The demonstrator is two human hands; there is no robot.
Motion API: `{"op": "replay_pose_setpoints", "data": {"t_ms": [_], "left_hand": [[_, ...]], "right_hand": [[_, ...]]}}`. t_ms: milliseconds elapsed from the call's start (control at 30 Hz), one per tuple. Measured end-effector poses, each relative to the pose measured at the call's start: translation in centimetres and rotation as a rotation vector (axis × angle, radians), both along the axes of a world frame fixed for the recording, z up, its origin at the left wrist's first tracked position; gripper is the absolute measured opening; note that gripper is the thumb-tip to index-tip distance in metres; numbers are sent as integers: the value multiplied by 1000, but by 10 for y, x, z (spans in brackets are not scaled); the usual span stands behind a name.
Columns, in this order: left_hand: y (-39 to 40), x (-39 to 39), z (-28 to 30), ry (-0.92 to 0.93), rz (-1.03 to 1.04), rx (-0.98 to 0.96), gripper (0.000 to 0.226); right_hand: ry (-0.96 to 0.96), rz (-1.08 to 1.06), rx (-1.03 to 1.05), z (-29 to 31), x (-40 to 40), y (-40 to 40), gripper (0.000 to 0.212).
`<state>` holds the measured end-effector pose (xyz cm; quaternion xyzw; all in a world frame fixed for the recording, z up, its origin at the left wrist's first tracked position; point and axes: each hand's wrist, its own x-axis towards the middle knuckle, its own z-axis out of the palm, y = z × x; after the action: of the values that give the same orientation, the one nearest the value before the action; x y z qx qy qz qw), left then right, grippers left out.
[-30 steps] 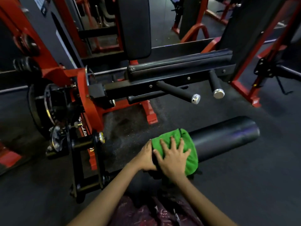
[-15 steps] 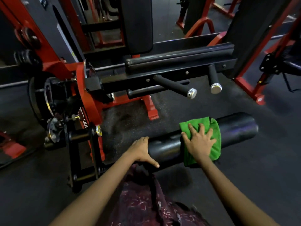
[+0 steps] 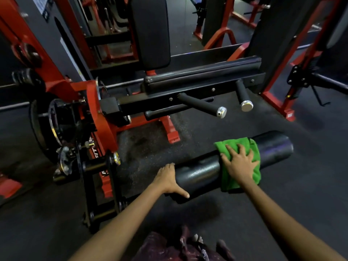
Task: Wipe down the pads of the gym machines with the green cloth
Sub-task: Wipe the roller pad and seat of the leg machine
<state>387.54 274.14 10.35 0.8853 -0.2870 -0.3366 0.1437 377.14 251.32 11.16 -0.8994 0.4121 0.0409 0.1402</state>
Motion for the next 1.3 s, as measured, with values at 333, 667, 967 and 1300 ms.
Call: {"op": "replay_pose_setpoints", "data": {"t_ms": [333, 667, 967, 1300], "left_hand": [[6, -37, -25, -421, 0, -91, 113], [12, -5, -11, -175, 29, -214, 109], [1, 24, -14, 217, 109, 11, 102], [6, 5, -6, 142, 59, -6, 135]], "right_hand": [[-62, 187, -65, -9, 10, 132, 45], [-44, -1, -2, -7, 3, 34, 49], [-74, 300, -103, -5, 14, 138, 41], [-16, 156, -135, -6, 1, 25, 49]]}}
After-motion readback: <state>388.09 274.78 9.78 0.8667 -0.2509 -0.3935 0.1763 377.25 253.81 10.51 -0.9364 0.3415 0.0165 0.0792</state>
